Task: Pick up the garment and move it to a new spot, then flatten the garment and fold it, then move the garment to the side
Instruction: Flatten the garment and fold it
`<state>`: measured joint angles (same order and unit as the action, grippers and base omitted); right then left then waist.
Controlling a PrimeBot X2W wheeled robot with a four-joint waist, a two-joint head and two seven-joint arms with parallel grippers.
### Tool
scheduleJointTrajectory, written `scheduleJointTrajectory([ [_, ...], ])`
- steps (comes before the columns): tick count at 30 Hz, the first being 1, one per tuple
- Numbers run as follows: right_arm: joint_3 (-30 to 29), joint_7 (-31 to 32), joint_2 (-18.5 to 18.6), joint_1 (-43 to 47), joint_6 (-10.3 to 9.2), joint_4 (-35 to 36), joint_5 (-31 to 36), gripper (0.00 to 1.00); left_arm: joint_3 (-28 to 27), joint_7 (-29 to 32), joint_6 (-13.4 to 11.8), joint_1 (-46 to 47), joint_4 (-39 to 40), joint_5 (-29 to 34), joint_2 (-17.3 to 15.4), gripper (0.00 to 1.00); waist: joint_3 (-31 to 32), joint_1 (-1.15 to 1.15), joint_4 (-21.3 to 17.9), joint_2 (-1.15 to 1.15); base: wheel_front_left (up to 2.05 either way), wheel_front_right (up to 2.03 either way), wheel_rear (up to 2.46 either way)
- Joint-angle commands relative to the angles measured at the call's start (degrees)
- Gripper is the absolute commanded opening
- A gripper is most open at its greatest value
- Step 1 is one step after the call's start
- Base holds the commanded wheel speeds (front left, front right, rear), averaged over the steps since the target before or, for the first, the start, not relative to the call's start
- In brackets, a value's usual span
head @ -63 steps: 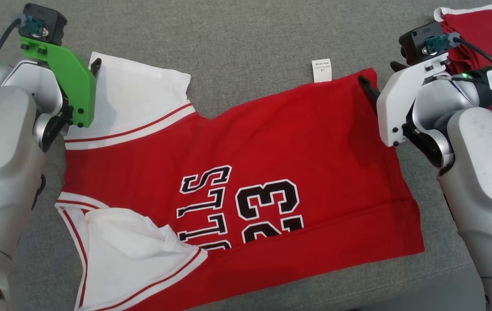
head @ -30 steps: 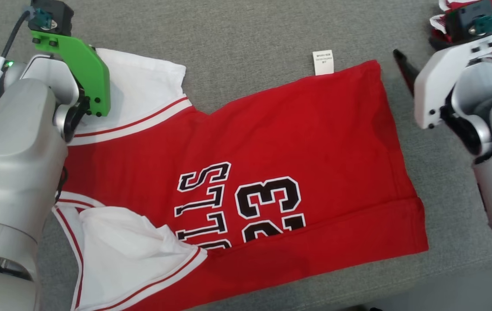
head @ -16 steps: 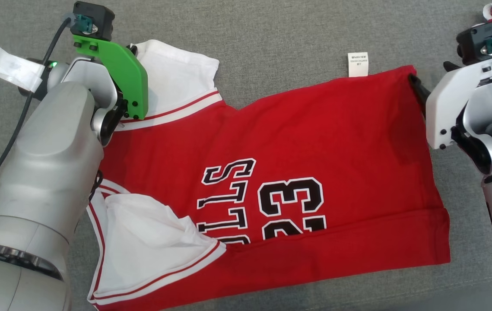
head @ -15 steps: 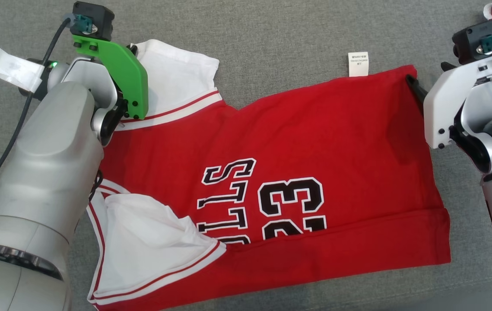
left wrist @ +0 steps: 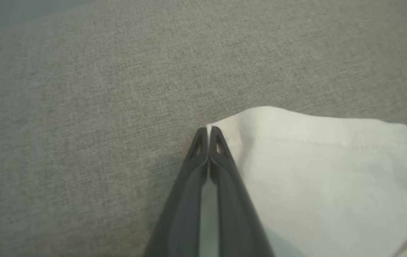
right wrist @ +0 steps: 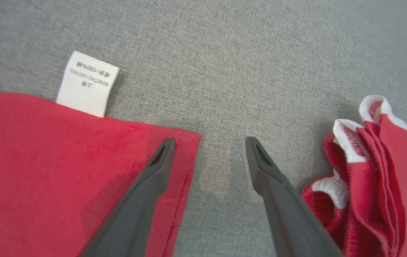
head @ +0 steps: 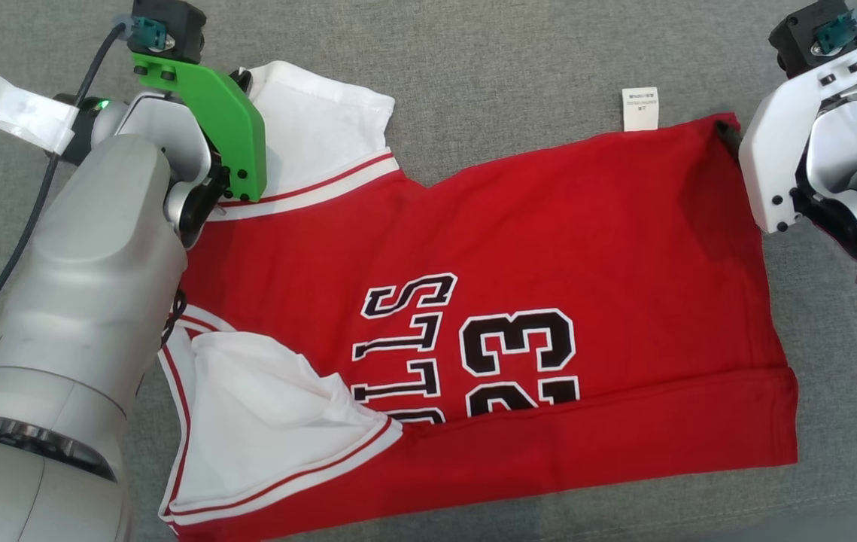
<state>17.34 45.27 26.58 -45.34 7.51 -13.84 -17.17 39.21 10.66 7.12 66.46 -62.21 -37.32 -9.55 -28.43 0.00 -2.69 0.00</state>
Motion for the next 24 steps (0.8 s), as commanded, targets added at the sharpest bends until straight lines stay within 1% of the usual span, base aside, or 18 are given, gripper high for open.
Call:
scheduleJointTrajectory([
  [1, 0.70, -0.38, 0.11, -0.43, -0.05, -0.83, -0.64, 1.00, 0.47, 0.16, 0.33, -0.25, -0.88, -0.72, 0.44, 0.00, -0.33, 0.00, 0.30, 0.00, 0.00, 0.00, 0.00],
  [6, 1.79, -0.87, -0.16, -0.43, -0.05, -3.10, -2.34, 1.00, 0.83, -0.04, 0.34, -0.19, -1.38, -1.39, 0.69, 0.00, -0.88, 0.00, 0.77, 0.00, 0.00, 0.00, 0.00],
  [8, 2.18, -1.08, -0.05, -0.36, -0.05, -3.83, -2.64, 0.97, 1.02, -0.17, 0.37, 0.03, -1.46, -1.73, 0.52, 0.00, -1.16, 0.00, 0.97, 0.00, 0.00, 0.00, 0.00],
  [9, 2.31, -1.28, 0.18, -0.35, -0.05, -4.12, -2.71, 0.88, 1.11, -0.34, 0.34, 0.21, -1.50, -1.80, 0.41, 0.00, -1.30, 0.00, 1.08, 0.00, 0.00, 0.00, 0.00],
  [10, 2.43, -1.41, 0.32, -0.28, -0.06, -4.45, -2.73, 0.49, 1.18, -0.47, 0.32, 0.32, -1.52, -1.92, 0.33, 0.00, -1.44, 0.00, 1.18, 0.00, 0.00, 0.00, 0.00],
  [11, 2.55, -1.53, 0.43, -0.19, -0.07, -4.79, -2.78, 0.38, 1.24, -0.64, 0.23, 0.41, -1.55, -2.08, 0.26, 0.00, -1.56, 0.00, 1.28, 0.00, 0.00, 0.00, 0.00],
  [12, 2.62, -1.68, 0.52, -0.12, -0.08, -5.08, -2.89, 0.18, 1.26, -0.67, 0.22, 0.49, -1.57, -2.30, 0.27, 0.00, -1.63, 0.00, 1.37, 0.00, 0.00, 0.00, 0.00],
  [13, 2.72, -1.70, 0.54, -0.05, -0.09, -5.35, -3.04, 0.00, 1.35, -0.86, 0.23, 0.57, -1.58, -2.41, 0.33, 0.00, -1.68, 0.00, 1.44, 0.00, 0.00, 0.00, 0.00],
  [19, 2.67, -4.54, 0.79, 0.23, -0.09, -5.14, -3.39, 0.00, 1.81, -3.36, 0.25, -0.37, -0.17, -3.78, 0.32, 0.00, -0.99, 0.00, 1.97, 0.00, 0.00, 0.00, 0.00],
  [23, 1.47, -6.93, 1.15, 1.21, -0.09, -4.14, -3.64, 0.00, 0.51, -8.18, 0.26, -0.24, 1.56, -4.84, -0.15, 0.00, 0.36, 0.00, 2.66, 0.00, 0.00, 0.00, 0.00],
  [24, 0.68, -8.19, 1.30, 2.38, -0.09, -3.74, -3.94, 0.00, -0.35, -10.91, 0.22, -1.03, 2.13, -5.47, -0.03, 0.00, 1.49, 0.00, 3.11, 0.00, 0.00, 0.00, 0.00],
])
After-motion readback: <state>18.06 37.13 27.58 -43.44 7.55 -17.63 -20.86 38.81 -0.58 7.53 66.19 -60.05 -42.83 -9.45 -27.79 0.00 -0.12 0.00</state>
